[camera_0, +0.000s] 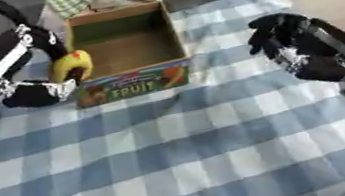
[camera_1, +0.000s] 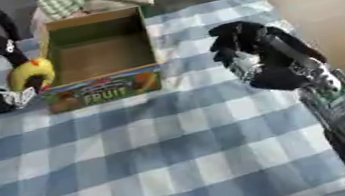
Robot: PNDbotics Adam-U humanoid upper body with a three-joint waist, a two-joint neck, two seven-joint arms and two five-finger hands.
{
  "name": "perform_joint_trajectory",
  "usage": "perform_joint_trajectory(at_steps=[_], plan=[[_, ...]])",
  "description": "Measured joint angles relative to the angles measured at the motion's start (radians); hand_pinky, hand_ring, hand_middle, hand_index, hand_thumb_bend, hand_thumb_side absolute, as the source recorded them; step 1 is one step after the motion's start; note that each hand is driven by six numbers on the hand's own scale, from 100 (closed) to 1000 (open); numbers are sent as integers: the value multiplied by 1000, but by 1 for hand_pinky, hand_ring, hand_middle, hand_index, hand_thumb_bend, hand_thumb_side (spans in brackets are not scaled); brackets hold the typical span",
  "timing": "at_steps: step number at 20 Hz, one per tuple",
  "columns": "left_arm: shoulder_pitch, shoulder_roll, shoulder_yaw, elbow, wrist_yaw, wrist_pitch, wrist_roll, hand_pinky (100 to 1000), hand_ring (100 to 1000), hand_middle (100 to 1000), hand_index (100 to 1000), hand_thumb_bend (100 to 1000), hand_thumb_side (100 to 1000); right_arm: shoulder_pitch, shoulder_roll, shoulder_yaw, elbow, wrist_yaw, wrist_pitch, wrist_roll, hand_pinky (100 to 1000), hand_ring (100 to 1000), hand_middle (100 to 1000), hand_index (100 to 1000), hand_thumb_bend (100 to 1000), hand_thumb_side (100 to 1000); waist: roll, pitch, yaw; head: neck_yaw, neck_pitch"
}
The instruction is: Pick up objects on the table and place them in the box.
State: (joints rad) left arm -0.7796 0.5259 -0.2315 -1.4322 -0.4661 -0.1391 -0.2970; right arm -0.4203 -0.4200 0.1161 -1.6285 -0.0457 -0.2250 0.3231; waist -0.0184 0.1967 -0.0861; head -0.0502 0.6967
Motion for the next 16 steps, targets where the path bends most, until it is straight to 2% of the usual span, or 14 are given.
perform_joint_trajectory(at_steps=[3, 7, 11, 16], plan=[[-55, -10, 7, 100, -80, -30, 18, 694, 498, 385, 447, 136, 100, -1, 0, 2, 0, 0, -1, 0, 778, 653, 665, 849, 100, 461, 5, -1, -21, 8, 0], [-114, -58, 22, 242, -190, -70, 53, 694, 498, 375, 419, 136, 100, -4, 0, 2, -6, 3, 2, -24, 778, 658, 682, 847, 100, 454, 4, -2, -57, 28, 0], [-155, -103, 48, 365, -277, -99, 92, 692, 504, 386, 452, 150, 100, -12, 0, 7, -18, 4, 3, -39, 776, 649, 650, 845, 100, 450, 4, -1, -96, 49, -3], [-202, -146, 84, 485, -384, -123, 159, 691, 519, 418, 495, 183, 100, -22, 4, 23, -30, -1, -2, -17, 775, 645, 639, 842, 100, 455, 9, 1, -134, 71, -4]])
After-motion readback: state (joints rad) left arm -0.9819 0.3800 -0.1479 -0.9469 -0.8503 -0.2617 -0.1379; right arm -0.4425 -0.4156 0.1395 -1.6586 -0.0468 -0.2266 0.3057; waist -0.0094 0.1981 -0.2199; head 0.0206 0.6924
